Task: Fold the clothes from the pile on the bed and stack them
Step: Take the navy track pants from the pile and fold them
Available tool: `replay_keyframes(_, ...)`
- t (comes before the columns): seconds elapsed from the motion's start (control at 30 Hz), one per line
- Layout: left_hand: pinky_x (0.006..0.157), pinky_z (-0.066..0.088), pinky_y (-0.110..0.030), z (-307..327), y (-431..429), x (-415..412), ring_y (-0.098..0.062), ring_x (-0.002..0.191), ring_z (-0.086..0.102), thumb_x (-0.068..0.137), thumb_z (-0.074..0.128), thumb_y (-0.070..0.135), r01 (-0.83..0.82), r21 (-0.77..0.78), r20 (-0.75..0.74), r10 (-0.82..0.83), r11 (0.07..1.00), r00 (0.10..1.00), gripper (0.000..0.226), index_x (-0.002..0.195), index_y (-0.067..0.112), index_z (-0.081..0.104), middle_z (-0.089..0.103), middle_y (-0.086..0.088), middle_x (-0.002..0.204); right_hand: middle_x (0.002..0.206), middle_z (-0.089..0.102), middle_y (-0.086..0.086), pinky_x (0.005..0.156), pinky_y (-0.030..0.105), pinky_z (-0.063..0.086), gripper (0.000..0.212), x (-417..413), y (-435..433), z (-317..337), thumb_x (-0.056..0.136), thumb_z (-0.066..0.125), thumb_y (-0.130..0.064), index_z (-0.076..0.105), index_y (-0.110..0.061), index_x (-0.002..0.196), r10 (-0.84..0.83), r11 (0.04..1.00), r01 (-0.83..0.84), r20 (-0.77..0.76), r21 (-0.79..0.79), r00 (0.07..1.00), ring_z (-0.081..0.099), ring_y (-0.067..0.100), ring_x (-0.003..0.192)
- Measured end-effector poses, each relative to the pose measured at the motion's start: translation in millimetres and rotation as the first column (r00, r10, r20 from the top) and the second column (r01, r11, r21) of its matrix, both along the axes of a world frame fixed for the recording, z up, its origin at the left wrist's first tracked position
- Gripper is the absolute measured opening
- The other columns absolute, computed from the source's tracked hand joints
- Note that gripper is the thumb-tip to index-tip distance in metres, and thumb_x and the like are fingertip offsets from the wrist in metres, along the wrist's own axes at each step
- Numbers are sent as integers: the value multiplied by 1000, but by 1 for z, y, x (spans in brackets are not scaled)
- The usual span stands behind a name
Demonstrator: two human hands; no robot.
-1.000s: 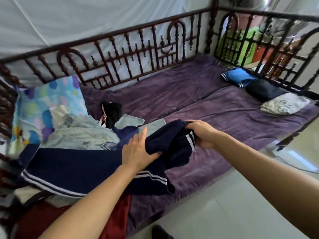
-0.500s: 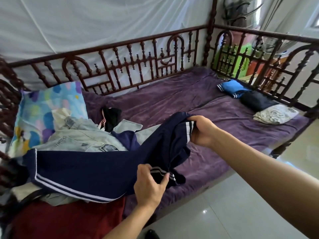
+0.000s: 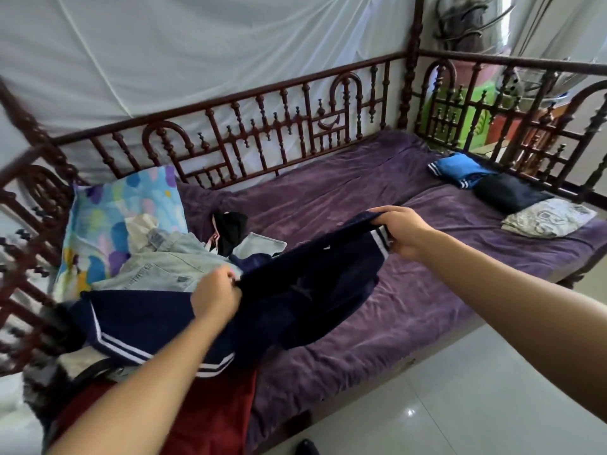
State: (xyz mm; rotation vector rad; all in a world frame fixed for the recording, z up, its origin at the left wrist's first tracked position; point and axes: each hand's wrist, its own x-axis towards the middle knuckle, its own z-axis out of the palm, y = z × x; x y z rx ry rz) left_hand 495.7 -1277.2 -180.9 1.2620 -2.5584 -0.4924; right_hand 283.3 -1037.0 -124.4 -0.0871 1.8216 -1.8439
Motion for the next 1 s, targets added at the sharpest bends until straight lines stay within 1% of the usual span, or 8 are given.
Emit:
replay_keyframes(0.13, 76, 50, -33, 68, -60, -32, -33, 94, 62, 80, 59, 7, -61, 40, -127, 65, 997, 990, 18, 91, 19, 66, 67, -9, 103, 73, 59, 9, 55, 24, 43, 26, -24, 5, -14, 81, 57, 7, 71, -11, 93, 13, 945, 71, -253, 319, 967, 48, 16, 55)
replay_keyframes(0.23, 58, 58, -37, 114, -79, -57, -32, 84, 60, 85, 51, -7, 76, 387, -257, 29, 919, 966, 25, 93, 11, 67, 63, -14, 93, 75, 66, 1, 68, 29, 51, 25, -39, 8, -12, 80, 57, -2, 73, -21, 86, 136, 855, 140, -476, 499, 869, 59, 17, 69)
replay_keyframes(0.33, 44, 56, -32, 152, -79, -82, -27, 77, 59, 86, 45, -19, 271, 583, -336, -77, 766, 939, 33, 84, 9, 63, 60, -12, 85, 71, 61, 5, 64, 31, 48, 20, -59, 10, -8, 82, 56, -4, 73, -15, 87, 195, 806, 108, -433, 582, 880, 56, 21, 68)
replay_keyframes(0.43, 52, 57, -25, 161, -81, -117, -21, 74, 60, 87, 48, -14, 421, 594, -369, -233, 686, 900, 27, 89, 8, 65, 62, -11, 84, 75, 57, 14, 63, 35, 50, 17, -81, 12, -12, 85, 55, -1, 69, 2, 94, 74, 904, 32, -228, 427, 971, 54, 24, 64)
replay_keyframes(0.57, 57, 50, -20, 149, -78, -175, -16, 70, 60, 83, 63, 9, 509, 559, -329, -388, 654, 861, 5, 87, 11, 65, 64, -8, 83, 61, 53, 9, 51, 25, 45, 12, -102, 16, -22, 85, 54, -3, 65, -6, 82, -199, 957, 200, -26, 209, 980, 49, 17, 44)
replay_keyframes(0.67, 78, 46, -34, 140, -93, -220, -23, 87, 58, 67, 67, 21, 552, 625, -288, -494, 552, 820, 35, 100, 10, 62, 63, -11, 94, 63, 57, 10, 60, 30, 43, 13, -115, 15, -35, 85, 54, -9, 60, -5, 74, -318, 932, 305, 41, 194, 947, 54, 21, 53)
replay_keyframes(0.83, 78, 46, -35, 133, -113, -305, -25, 89, 56, 61, 62, 2, 606, 646, -261, -611, 465, 747, 54, 115, 2, 58, 59, -16, 101, 90, 74, 11, 76, 30, 54, 33, -118, 32, -36, 89, 62, -36, 72, -5, 94, -152, 986, 144, 97, 84, 984, 69, 21, 77)
replay_keyframes(1.0, 64, 47, -25, 113, -81, -401, -20, 80, 58, 80, 73, 3, 696, 399, -242, -664, 597, 708, 18, 94, 7, 65, 63, -6, 82, 109, 72, 4, 77, 24, 54, 41, -132, 66, -34, 77, 74, -10, 62, -15, 116, 147, 978, -144, -12, 149, 989, 69, 20, 100)
